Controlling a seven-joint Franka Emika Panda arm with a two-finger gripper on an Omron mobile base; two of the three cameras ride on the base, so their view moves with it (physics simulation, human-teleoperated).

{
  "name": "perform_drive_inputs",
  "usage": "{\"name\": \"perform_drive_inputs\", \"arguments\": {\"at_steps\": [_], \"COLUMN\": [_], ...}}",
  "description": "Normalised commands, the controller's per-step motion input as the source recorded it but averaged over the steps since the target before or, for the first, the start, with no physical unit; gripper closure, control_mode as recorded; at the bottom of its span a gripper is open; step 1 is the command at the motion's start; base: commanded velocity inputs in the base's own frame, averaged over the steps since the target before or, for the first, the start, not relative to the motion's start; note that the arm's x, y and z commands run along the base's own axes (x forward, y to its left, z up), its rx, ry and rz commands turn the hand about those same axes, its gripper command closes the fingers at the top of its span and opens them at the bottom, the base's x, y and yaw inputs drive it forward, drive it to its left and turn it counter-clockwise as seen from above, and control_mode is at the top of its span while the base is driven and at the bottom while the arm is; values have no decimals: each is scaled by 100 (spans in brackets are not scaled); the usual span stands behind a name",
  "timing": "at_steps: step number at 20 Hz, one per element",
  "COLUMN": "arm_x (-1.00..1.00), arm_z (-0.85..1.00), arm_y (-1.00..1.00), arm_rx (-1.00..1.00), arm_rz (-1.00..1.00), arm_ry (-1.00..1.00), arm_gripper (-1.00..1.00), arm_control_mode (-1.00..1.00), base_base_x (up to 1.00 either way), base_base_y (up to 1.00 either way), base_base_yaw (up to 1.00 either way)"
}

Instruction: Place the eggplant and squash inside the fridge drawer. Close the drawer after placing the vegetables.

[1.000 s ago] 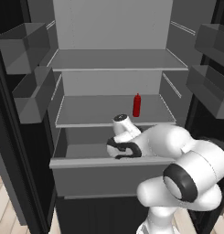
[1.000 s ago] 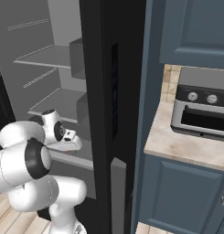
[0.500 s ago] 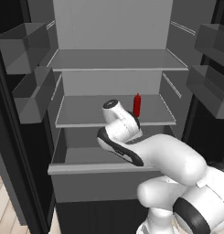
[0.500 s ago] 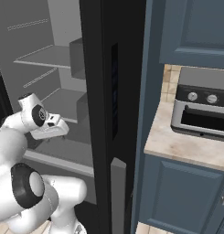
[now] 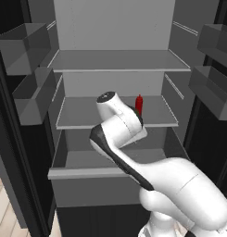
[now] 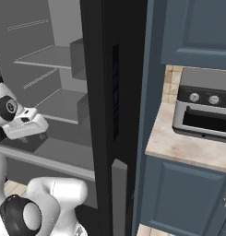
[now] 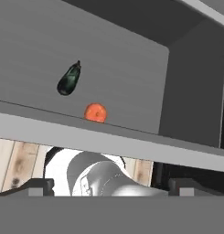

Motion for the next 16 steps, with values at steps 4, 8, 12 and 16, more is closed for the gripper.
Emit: {"name": "perform_drive_inputs", "arguments": {"at_steps": [4, 8, 12, 16], "arm_x": [-100, -97, -59, -21], "arm_z": [16, -1, -29, -49], "arm_y": [8, 14, 61, 76], "arm_rx": [0, 0, -2, -8], "arm_rz": [7, 13, 16, 20], "arm_ry": [0, 2, 5, 9], "arm_gripper": [-100, -100, -100, -100], "arm_control_mode": [-100, -100, -100, -100], "base_base_x": [0, 0, 0, 0], "base_base_y": [0, 0, 0, 0], "base_base_yaw": [0, 0, 0, 0]}}
